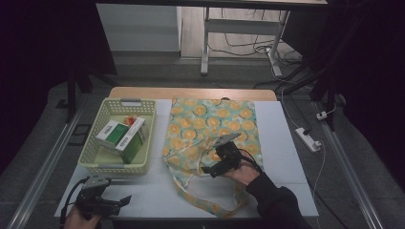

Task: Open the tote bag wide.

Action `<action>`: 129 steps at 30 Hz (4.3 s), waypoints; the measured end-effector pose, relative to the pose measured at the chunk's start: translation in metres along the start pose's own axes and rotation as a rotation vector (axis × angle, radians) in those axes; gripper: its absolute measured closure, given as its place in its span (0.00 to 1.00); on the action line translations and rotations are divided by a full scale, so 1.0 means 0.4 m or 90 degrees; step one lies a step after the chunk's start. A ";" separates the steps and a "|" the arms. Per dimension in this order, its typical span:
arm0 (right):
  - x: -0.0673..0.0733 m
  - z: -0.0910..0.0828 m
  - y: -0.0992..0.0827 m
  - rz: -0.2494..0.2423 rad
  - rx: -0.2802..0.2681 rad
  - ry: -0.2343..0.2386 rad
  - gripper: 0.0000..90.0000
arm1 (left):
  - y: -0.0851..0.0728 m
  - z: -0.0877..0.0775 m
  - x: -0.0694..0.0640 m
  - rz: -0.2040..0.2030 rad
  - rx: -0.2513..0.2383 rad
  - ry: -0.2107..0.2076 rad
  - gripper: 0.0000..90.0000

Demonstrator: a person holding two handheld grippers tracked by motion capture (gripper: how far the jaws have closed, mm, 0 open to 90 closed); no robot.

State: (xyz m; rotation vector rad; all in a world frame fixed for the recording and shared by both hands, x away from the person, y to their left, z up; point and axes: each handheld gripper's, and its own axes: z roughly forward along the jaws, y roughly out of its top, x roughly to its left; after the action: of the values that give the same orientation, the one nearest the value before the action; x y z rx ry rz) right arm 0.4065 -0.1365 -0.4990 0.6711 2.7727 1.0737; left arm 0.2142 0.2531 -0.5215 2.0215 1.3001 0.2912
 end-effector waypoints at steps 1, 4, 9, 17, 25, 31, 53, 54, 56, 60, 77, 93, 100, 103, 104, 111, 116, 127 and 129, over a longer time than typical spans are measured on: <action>0.005 0.005 -0.004 -0.005 0.002 -0.002 0.00 | 0.000 0.000 0.000 0.000 0.000 0.000 0.00; 0.016 0.016 -0.010 -0.015 0.014 0.003 0.00 | 0.000 0.000 -0.001 0.001 0.000 0.000 0.00; 0.047 0.053 -0.024 -0.050 0.052 0.001 0.00 | 0.000 0.000 0.000 0.000 0.000 0.000 0.00; 0.057 0.067 -0.030 -0.090 0.074 -0.010 0.17 | 0.000 0.001 0.000 0.000 0.000 0.001 0.00; 0.063 0.055 -0.023 -0.101 0.070 0.005 0.57 | 0.000 0.001 -0.001 -0.001 0.001 0.001 0.00; 0.055 0.044 -0.016 -0.100 0.061 0.027 0.96 | 0.000 0.001 0.000 -0.001 0.001 0.001 0.00; 0.045 0.056 0.012 -0.064 0.045 0.036 0.71 | 0.001 0.003 -0.001 0.000 0.005 0.004 0.00; 0.050 0.063 0.014 -0.067 0.047 0.036 0.68 | 0.001 0.003 -0.001 0.000 0.006 0.004 0.00; 0.056 0.076 0.019 -0.066 0.050 0.039 0.64 | 0.001 0.003 -0.001 0.000 0.005 0.003 0.00; 0.074 0.093 0.024 -0.090 0.058 0.037 0.82 | 0.001 0.003 -0.001 0.000 0.005 0.004 0.00; 0.031 0.036 0.065 -0.062 -0.001 0.011 1.00 | 0.001 0.003 0.000 -0.002 0.005 0.004 0.00; -0.019 0.051 0.037 -0.021 0.013 0.007 0.88 | 0.000 0.002 0.000 -0.002 0.003 0.004 0.00; -0.013 0.042 -0.008 -0.027 0.043 -0.009 0.70 | 0.000 0.002 0.000 -0.004 0.003 0.004 0.00; -0.016 0.033 -0.020 -0.033 0.051 -0.018 0.69 | 0.000 0.002 0.000 -0.004 0.003 0.004 0.00; -0.016 0.028 -0.026 -0.033 0.055 -0.016 0.70 | 0.000 0.002 0.001 -0.003 0.003 0.003 0.00; -0.022 -0.013 -0.055 -0.032 0.056 -0.023 1.00 | 0.001 0.002 0.000 -0.004 0.003 0.004 0.00; -0.035 -0.044 -0.030 -0.002 0.015 -0.007 1.00 | 0.001 0.002 0.002 -0.005 0.004 0.003 0.00; -0.068 -0.098 0.041 0.033 -0.061 0.000 1.00 | 0.001 0.003 0.003 -0.008 0.005 0.002 0.00; -0.069 -0.101 0.060 0.032 -0.067 -0.001 1.00 | 0.001 0.003 0.003 -0.007 0.005 0.002 0.00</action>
State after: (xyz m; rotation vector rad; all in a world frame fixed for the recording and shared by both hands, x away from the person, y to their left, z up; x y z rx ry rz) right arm 0.4303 -0.1577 -0.4547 0.7306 2.6893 1.2170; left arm 0.2157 0.2535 -0.5221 2.0203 1.3163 0.2845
